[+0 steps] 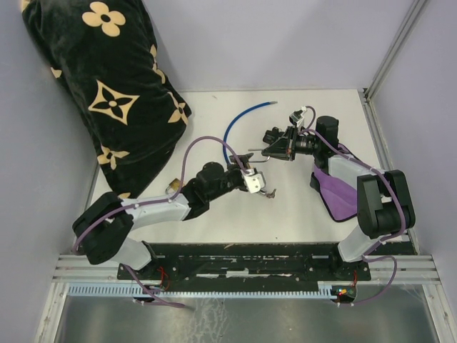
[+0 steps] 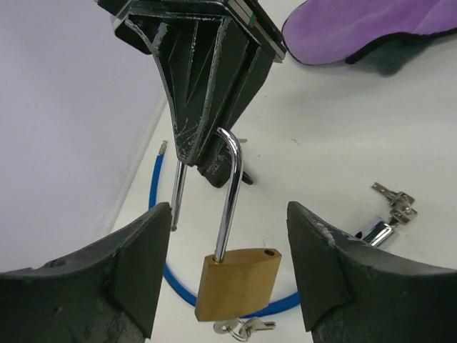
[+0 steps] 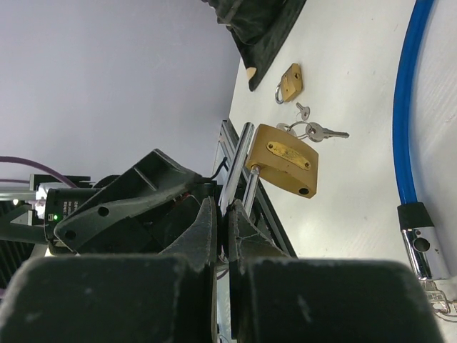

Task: Lock with the key
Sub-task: Lock the lock.

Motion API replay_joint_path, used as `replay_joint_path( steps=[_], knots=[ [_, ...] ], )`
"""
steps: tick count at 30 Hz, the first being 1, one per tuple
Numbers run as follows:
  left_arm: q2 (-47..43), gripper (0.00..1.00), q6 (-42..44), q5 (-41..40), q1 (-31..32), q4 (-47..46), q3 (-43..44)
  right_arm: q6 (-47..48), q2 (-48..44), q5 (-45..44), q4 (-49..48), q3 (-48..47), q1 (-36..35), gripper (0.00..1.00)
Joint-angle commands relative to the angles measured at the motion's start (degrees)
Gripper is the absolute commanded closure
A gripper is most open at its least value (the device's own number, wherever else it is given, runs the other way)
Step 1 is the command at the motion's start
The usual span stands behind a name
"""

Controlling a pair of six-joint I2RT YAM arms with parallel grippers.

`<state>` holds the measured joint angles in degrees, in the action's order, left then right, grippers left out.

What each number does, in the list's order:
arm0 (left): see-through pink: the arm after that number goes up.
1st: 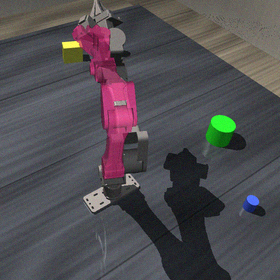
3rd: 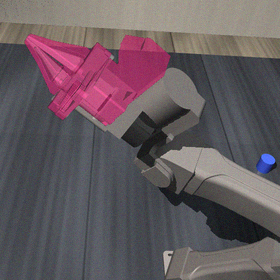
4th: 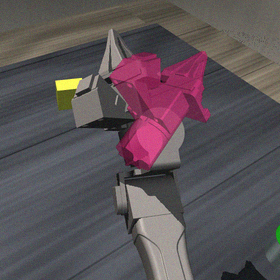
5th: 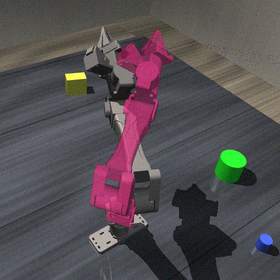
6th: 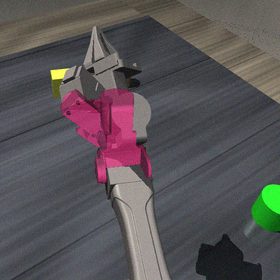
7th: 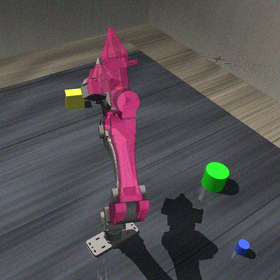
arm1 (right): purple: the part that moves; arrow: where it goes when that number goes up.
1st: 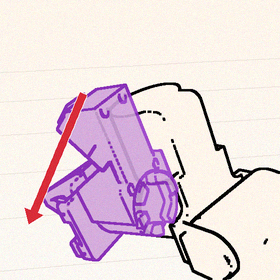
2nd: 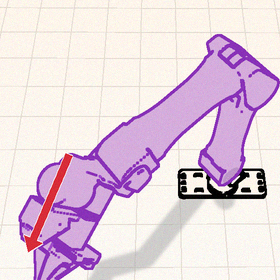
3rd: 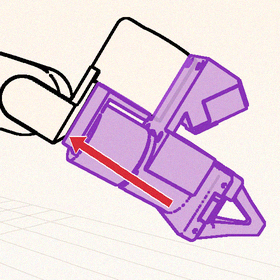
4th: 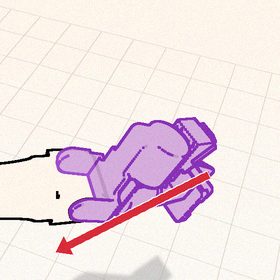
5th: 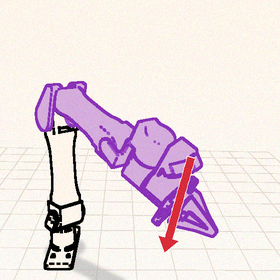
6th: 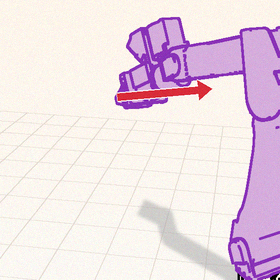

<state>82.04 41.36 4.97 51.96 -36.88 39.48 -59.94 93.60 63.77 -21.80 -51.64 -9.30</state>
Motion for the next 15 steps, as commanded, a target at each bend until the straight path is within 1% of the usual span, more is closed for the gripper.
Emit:
replay_joint_path(
  steps=[1, 2, 4, 7, 12, 15],
  knots=[
    [4.23, 0.32, 5.32, -1.77, 0.88, -1.10, 4.83, -1.67, -2.13, 2.23, -4.39, -1.10, 0.05, 0.98],
    [4.87, 0.37, 5.61, -2.11, 1.00, -0.82, 5.34, -1.75, -2.17, 2.22, -4.38, -1.11, 0.07, 0.98],
    [6.00, 0.42, 6.27, -2.55, 1.16, 0.06, 6.29, -1.92, -2.06, 2.21, -4.51, -1.14, 0.03, 0.98],
    [7.44, 0.45, 7.34, -4.18, 1.26, 1.63, 7.14, -2.42, -2.02, 2.24, -4.77, -1.08, 0.04, 0.98],
    [9.46, 0.52, 9.00, -8.93, 1.21, 1.81, 8.10, -2.72, -2.10, 2.18, -4.79, -0.93, 0.00, 0.98],
    [11.05, 0.63, 9.88, -12.15, 1.21, 1.94, 9.42, -2.65, -2.04, 2.16, -4.55, -1.01, -0.15, 0.98]
  ],
)
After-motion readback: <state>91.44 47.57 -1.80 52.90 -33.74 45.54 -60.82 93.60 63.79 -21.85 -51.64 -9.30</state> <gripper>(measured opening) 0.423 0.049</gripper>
